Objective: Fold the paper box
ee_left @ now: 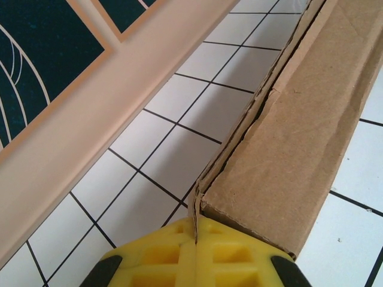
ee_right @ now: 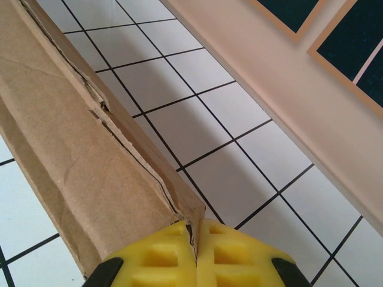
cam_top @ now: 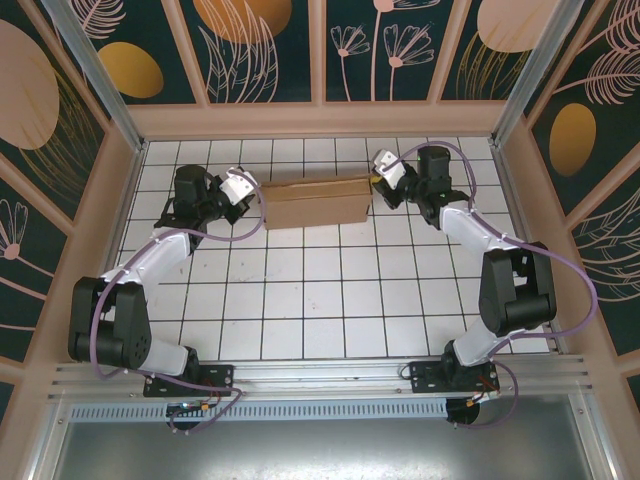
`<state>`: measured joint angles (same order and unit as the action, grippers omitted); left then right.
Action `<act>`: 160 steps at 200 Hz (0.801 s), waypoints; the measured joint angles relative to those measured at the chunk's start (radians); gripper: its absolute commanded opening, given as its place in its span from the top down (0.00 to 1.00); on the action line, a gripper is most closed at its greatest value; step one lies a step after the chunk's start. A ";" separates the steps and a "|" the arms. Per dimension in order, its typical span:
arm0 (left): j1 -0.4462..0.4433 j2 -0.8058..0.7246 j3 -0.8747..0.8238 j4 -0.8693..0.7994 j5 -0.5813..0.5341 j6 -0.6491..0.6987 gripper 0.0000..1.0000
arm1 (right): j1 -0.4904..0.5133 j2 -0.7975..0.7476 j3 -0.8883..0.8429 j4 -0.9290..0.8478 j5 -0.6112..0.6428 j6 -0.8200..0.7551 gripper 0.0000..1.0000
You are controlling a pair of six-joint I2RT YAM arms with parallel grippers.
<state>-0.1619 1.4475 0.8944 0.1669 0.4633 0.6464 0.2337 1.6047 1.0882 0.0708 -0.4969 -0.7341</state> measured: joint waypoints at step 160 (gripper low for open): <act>-0.010 0.137 0.187 -0.116 -0.035 -0.670 1.00 | 0.107 0.036 0.090 -0.092 0.250 0.365 1.00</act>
<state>-0.1715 1.5845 1.0817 0.0509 0.4282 -0.0238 0.3405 1.6409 1.1782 -0.0216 -0.2466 -0.3691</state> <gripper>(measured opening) 0.050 0.046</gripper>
